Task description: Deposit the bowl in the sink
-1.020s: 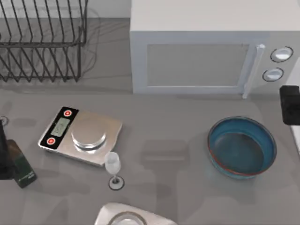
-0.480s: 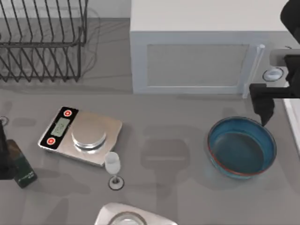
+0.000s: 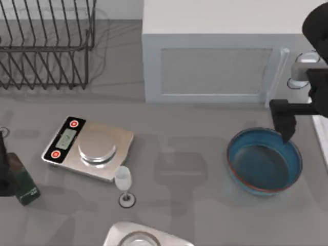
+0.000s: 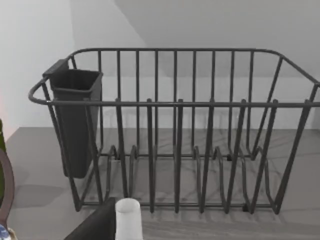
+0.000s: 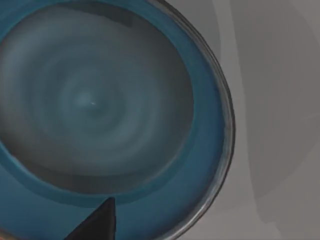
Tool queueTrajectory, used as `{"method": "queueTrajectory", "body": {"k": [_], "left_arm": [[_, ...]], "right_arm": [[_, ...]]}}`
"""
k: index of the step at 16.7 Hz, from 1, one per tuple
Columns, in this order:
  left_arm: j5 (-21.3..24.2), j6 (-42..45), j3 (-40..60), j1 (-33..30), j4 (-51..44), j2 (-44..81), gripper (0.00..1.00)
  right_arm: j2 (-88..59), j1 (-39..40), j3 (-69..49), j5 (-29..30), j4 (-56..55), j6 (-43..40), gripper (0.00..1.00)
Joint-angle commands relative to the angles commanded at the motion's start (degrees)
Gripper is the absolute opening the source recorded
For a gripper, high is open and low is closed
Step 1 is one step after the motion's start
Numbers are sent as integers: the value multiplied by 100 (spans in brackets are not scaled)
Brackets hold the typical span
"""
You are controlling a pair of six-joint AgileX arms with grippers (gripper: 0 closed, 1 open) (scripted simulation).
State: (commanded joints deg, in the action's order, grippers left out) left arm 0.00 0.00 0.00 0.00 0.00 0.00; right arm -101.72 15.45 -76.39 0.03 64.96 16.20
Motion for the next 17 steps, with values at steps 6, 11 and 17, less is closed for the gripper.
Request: {"method": "queueTrajectory", "body": {"k": [6,11,17], "left_arm": [[0,0,0,0,0,0,100],[0,0,0,0,0,0,100],[0,0,0,0,0,0,100]], "right_arm": [[-493,28,1027,1,-1577,31,100],[-596,25,1169,3,-1793,36,100],[-596,25,1169,3,-1793,36,62]]}}
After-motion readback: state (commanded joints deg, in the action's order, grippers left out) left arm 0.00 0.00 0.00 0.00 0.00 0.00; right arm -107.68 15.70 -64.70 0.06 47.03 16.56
